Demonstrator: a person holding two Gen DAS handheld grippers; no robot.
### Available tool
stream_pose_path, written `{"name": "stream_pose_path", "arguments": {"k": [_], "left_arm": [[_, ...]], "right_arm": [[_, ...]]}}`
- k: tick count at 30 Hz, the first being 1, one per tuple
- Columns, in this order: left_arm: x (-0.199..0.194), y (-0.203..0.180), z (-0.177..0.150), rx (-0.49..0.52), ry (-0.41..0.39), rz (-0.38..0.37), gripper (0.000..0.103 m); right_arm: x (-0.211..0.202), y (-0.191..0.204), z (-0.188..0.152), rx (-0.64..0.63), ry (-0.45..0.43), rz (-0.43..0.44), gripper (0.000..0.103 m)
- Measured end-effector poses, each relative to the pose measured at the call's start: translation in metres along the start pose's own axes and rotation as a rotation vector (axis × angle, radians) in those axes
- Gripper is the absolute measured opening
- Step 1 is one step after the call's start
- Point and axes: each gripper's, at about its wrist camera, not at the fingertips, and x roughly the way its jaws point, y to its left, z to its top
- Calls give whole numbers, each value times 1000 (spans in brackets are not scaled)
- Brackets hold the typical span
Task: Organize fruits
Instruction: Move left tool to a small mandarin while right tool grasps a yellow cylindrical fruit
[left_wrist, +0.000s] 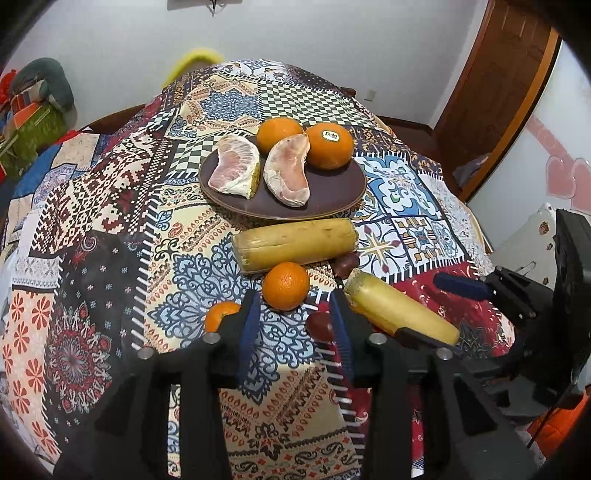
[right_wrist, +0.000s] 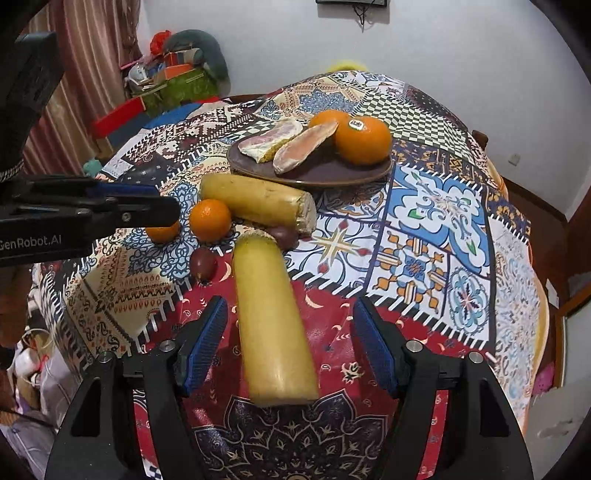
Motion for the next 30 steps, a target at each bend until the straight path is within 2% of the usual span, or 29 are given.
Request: {"name": "stream_pose_path", "arguments": {"k": [4,7,15,21,30], "left_arm": [[12,-2,3,12,19,13,40],[20,-1,3,11,31,19,40],[38,7,4,0,59,21,40],[47,8,4,-15,70,5,40],[51,11,6,-28,52,3,39]], "right_arm": [[7,-1,1,20,19,50,46],[16,1,2,21,41,83,39],[8,-3,-1,51,12,90,36],[0,-14,-1,77,-11,57,35],[-6,-30,-2,116,-18,38,35]]}}
